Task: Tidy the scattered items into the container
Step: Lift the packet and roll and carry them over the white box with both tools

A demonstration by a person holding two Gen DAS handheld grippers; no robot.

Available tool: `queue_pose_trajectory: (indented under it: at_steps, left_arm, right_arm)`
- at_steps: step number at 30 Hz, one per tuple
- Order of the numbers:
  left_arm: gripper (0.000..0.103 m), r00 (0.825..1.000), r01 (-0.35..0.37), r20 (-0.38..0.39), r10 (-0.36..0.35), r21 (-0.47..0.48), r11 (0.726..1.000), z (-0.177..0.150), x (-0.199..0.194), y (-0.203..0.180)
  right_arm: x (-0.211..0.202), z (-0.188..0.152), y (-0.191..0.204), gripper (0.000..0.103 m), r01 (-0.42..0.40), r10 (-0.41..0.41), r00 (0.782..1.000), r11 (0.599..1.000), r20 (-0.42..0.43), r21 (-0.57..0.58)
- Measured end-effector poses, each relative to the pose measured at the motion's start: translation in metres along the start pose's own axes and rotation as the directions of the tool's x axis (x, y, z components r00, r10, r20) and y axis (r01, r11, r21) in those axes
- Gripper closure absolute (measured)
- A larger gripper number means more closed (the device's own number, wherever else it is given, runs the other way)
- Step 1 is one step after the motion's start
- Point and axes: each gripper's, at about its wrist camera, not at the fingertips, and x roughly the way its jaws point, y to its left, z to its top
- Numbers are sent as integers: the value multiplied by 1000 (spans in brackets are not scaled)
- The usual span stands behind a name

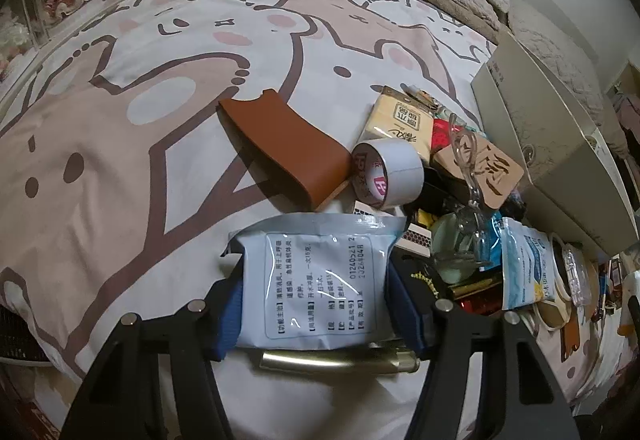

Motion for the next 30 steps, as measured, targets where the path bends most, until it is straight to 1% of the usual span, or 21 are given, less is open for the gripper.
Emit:
queue_pose_trajectory:
  at_steps: [9, 14, 19, 28, 30]
  left_arm:
    - [40, 998, 2, 60, -3, 7, 1000, -3, -15, -6]
    - [40, 993, 8, 114, -11, 27, 1000, -3, -29, -15]
    - [40, 987, 44, 153, -55, 72, 996, -1, -42, -33]
    - [40, 972, 127, 180, -153, 152, 980, -4, -61, -71]
    - [40, 969, 136, 184, -167, 173, 976, -3, -64, -79]
  right_arm:
    - [-8, -1, -1, 61, 6, -6, 1000, 1000, 12, 12]
    - [-15, 0, -2, 61, 7, -8, 1000, 1000, 28, 18]
    - [-23, 3, 0, 61, 11, -12, 999, 1000, 49, 14]
    - [-36, 9, 5, 61, -5, 4, 997, 1000, 82, 14]
    - [-38, 11, 7, 61, -13, 12, 996, 1000, 88, 12]
